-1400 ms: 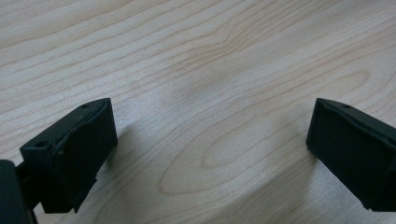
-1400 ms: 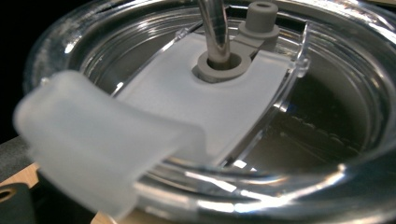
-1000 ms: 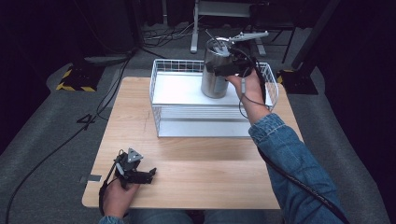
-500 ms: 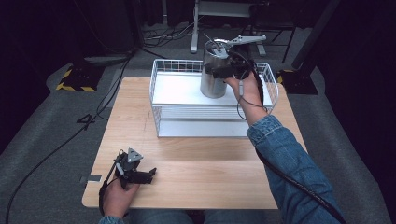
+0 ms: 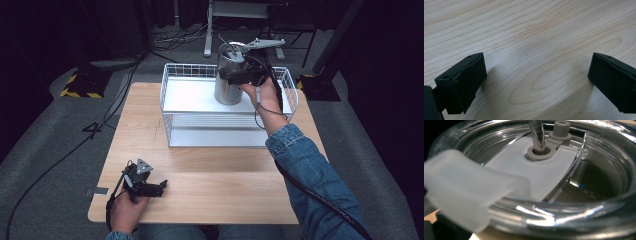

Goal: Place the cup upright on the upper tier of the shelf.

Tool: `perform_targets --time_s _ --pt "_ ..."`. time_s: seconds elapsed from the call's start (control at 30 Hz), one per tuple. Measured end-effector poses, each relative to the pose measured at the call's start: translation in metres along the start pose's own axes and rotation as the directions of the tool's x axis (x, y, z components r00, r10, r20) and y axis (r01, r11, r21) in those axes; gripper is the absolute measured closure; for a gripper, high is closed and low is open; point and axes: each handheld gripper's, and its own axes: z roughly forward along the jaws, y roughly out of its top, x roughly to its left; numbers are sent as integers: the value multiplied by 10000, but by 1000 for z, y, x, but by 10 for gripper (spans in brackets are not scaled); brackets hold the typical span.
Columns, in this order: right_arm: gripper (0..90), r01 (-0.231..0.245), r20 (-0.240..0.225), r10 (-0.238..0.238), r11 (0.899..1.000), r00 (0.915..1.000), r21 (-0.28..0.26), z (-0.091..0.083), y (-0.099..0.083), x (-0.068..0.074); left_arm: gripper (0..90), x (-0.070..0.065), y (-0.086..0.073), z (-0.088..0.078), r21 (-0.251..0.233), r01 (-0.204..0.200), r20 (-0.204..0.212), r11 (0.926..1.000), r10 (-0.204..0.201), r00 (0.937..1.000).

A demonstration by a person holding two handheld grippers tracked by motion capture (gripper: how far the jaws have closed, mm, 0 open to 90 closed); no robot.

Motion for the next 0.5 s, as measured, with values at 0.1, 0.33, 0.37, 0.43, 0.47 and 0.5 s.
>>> perform_targets --time_s 0.1,0.33,0.37,0.43,0.47,0.5 --pt "0 -29 -31 29 10000 10000 6 -2 0 1 24 0 0 0 -5 5 -1 10000 -5 10000" --pt "0 3 3 -3 9999 10000 -153 -20 -2 3 23 0 0 0 -12 57 12 10000 -57 10000" --pt "0 -33 -19 32 9997 10000 -233 -25 -4 2 23 0 0 0 3 36 13 10000 -36 10000" --pt "0 -62 -73 60 9995 10000 -298 -30 -5 2 24 0 0 0 7 30 14 10000 -30 10000" --pt "0 -61 -97 58 9995 9999 -325 -33 -5 2 23 0 0 0 -10 12 3 10000 -12 10000" --pt "0 -12 -125 8 9993 9999 -381 -37 -6 1 23 0 0 0 -7 10 4 10000 -10 10000"
